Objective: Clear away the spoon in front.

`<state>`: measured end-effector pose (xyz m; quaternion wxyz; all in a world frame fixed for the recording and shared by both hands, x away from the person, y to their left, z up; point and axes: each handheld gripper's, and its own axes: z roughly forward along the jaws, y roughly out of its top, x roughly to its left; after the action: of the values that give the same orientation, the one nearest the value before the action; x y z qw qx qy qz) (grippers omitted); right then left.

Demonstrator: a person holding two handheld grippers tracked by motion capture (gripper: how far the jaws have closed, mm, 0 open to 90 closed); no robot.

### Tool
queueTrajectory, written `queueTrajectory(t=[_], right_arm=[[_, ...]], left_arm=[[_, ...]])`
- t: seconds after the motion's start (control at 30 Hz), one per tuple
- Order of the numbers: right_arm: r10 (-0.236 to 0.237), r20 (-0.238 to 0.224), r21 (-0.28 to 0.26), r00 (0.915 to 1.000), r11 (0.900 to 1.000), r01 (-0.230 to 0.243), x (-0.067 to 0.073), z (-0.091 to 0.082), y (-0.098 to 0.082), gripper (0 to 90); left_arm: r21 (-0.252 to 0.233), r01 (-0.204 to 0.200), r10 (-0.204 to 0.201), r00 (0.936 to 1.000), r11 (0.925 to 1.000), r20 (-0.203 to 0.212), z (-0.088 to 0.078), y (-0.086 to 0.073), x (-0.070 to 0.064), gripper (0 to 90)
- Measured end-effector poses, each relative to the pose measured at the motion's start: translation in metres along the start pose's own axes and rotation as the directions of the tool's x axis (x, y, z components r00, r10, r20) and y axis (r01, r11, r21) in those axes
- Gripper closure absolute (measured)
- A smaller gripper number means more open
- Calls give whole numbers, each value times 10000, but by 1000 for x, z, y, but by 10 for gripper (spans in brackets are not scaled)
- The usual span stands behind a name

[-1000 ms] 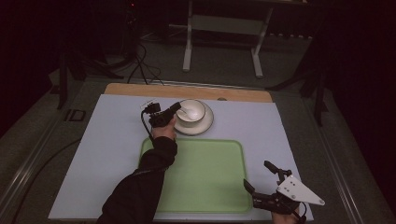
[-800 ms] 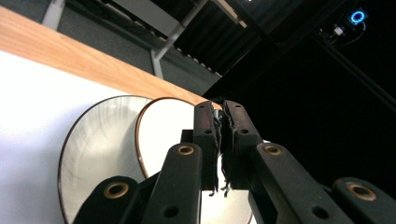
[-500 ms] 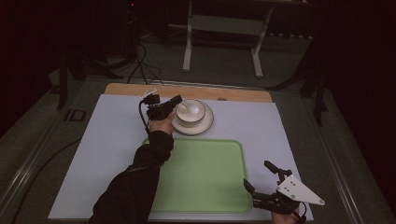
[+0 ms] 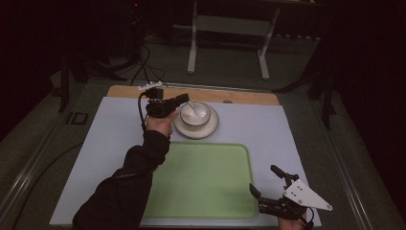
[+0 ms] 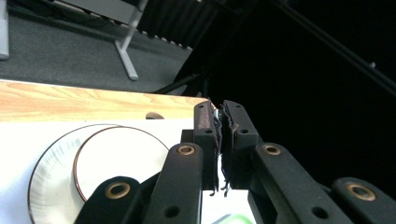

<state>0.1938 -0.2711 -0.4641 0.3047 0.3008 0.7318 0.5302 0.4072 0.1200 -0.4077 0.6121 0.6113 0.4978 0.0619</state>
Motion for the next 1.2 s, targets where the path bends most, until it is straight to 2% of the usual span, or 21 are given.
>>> queueTrajectory(t=[0.13,0.27,0.5,0.53,0.67,0.7,0.73,0.83,0.87,0.9,0.93,0.97,1.0,1.03,1.07,1.1,1.13,1.2], right_arm=[[-11,21,7,10000,10000,11,0,0,0,111],[-14,25,6,10000,10000,14,1,0,0,111],[-26,34,8,10000,10000,26,1,0,0,111],[-26,34,8,10000,10000,26,1,0,0,111],[-29,43,13,10000,10000,29,1,1,0,111],[-35,45,27,10000,10000,35,1,1,0,111],[-56,54,50,10000,10000,56,1,1,0,111],[-76,54,63,10000,10000,75,1,1,0,111],[-85,63,62,9999,9999,85,1,1,0,111],[-87,59,61,9999,9999,87,1,1,0,111],[-92,62,56,9999,9999,91,1,1,0,112],[-84,62,59,9999,9999,83,1,1,0,111],[-78,62,62,10000,10000,77,1,1,0,111],[-66,62,64,10000,10000,65,1,1,0,112],[-66,62,64,10000,10000,65,1,1,0,112],[-55,52,78,10000,10000,54,1,1,0,111],[-58,54,81,10000,10000,58,1,1,0,112],[-74,40,87,10000,9999,73,1,2,0,111]], left_arm=[[403,-337,326,9990,9986,297,-10,8,-9,849],[795,-675,642,9970,9945,427,-21,13,-17,849],[1424,-1322,1230,9898,9809,715,-38,17,-26,850],[1424,-1322,1230,9898,9809,715,-38,17,-26,850],[1855,-1659,1499,9839,9685,972,-48,17,-32,850],[2063,-1790,1587,9810,9620,1112,-49,18,-33,850],[2272,-2018,1745,9754,9527,1346,-53,17,-36,849],[2653,-2259,1875,9688,9374,1623,-57,16,-39,849],[2793,-2385,1956,9653,9301,1728,-58,16,-40,849],[2900,-2420,1988,9651,9259,1707,-60,15,-41,849],[2900,-2420,1988,9651,9259,1707,-60,15,-41,849],[3104,-2540,2014,9606,9160,1916,-62,12,-41,849],[3104,-2540,2014,9606,9160,1916,-62,12,-41,849],[3289,-2652,2062,9571,9064,2035,-64,10,-40,849],[3289,-2652,2062,9571,9064,2035,-64,10,-40,849],[3452,-2719,2098,9556,8983,2067,-65,7,-40,849],[3452,-2719,2098,9556,8983,2067,-65,7,-40,849],[3858,-2832,2041,9508,8780,2332,-66,4,-38,849]])
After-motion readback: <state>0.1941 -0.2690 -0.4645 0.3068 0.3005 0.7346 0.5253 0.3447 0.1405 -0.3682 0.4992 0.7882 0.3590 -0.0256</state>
